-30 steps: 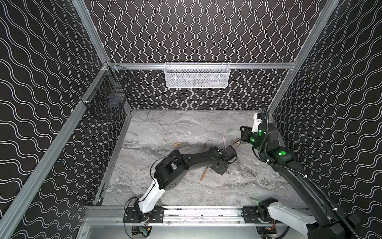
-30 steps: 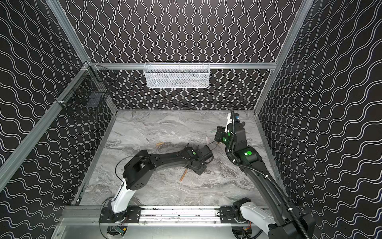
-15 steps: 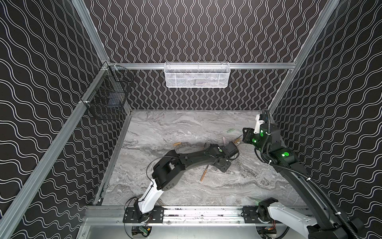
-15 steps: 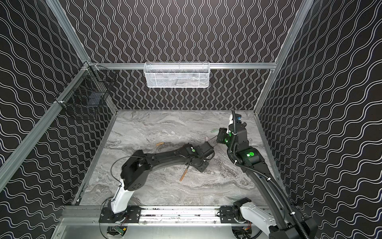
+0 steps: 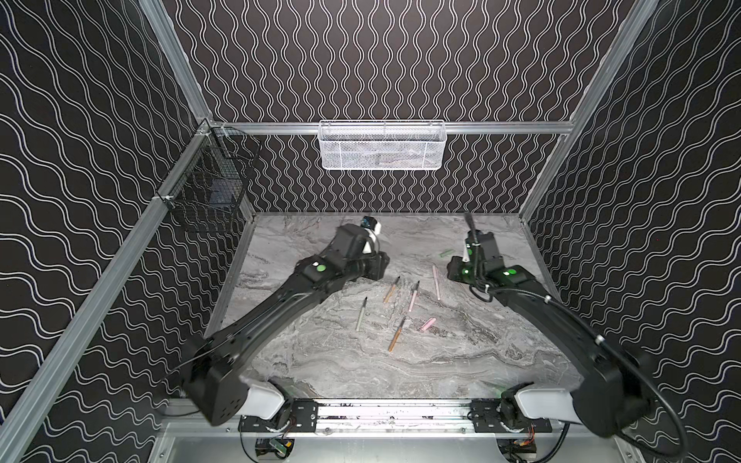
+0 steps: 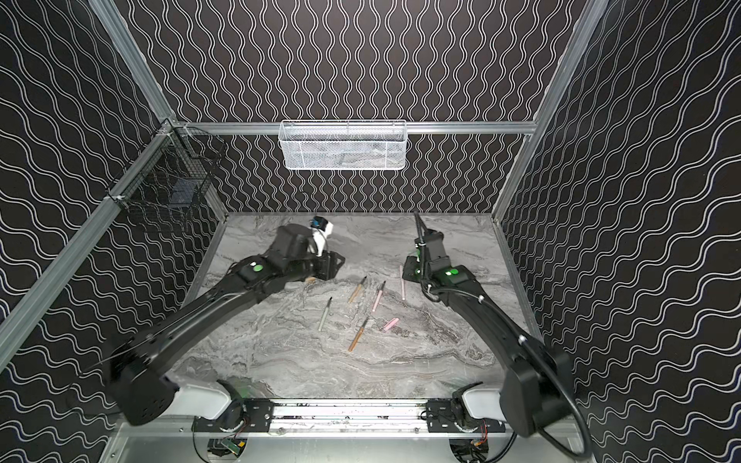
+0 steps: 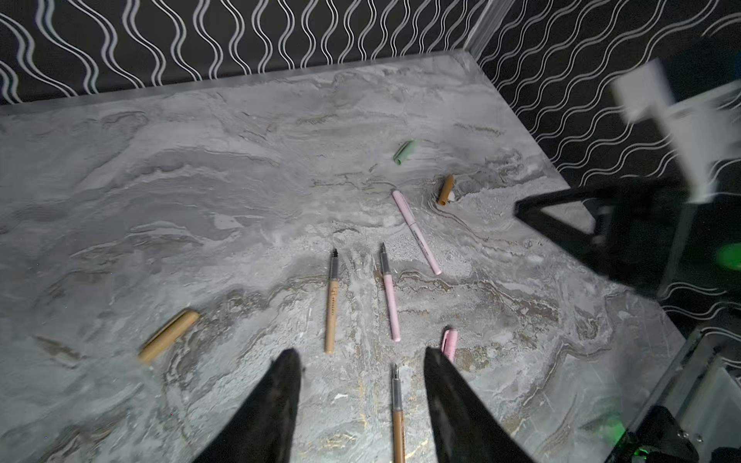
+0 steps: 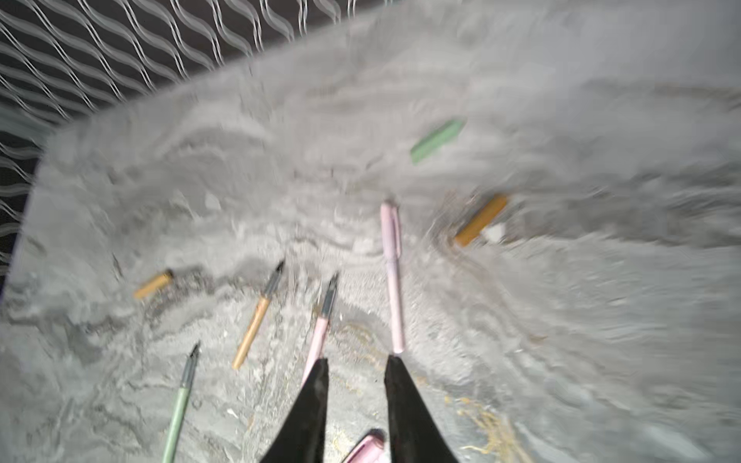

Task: Insert the pens into the pen caps

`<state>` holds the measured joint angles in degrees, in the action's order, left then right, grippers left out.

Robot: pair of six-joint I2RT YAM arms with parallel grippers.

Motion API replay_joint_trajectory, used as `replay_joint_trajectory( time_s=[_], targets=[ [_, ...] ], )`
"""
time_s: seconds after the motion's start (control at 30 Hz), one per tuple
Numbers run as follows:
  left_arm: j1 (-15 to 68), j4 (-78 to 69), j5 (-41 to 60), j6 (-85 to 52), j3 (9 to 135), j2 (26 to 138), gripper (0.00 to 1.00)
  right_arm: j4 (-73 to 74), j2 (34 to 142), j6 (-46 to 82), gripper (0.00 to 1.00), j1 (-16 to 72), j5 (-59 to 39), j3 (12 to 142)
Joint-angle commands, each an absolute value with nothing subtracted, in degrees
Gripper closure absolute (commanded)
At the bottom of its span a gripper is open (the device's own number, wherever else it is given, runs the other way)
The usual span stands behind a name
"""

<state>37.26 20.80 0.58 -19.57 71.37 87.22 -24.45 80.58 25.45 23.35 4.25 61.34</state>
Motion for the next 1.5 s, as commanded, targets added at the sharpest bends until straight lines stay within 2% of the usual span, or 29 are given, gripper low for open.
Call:
replay_joint_trajectory(
  time_s=[0.0,0.13,0.33,0.83,1.17,1.3,1.47],
  targets=[
    [36.02,8.94,-1.56,-21.74,66.72,83.78,0.46,-25.81,87.51,28.28,0.68,26.19,1.2,64.44],
    [34.98,7.97,-0.87,-27.57,62.56,80.02,0.47,-27.65,97.45,30.33,0.65,27.7,0.26,69.18],
    [34.94,6.23,-1.23,-28.58,60.13,75.43,0.47,-28.83,105.39,32.46,0.62,29.11,-1.87,72.93],
    [35.67,6.59,0.95,-29.26,60.12,74.58,0.47,-30.86,113.66,34.4,0.69,29.62,-0.49,76.46],
    [36.12,6.38,0.11,-27.95,59.83,75.36,0.46,-26.01,111.3,36.8,0.88,28.75,0.67,72.83],
    [36.2,5.22,1.32,-27.29,59.51,76.52,0.47,-20.18,105.52,36.79,0.9,28.64,-0.84,68.98],
    [36.21,-2.0,10.03,-25.74,57.34,78.4,0.47,-12.6,95.8,35.0,0.92,28.65,-0.43,63.76]
  ],
)
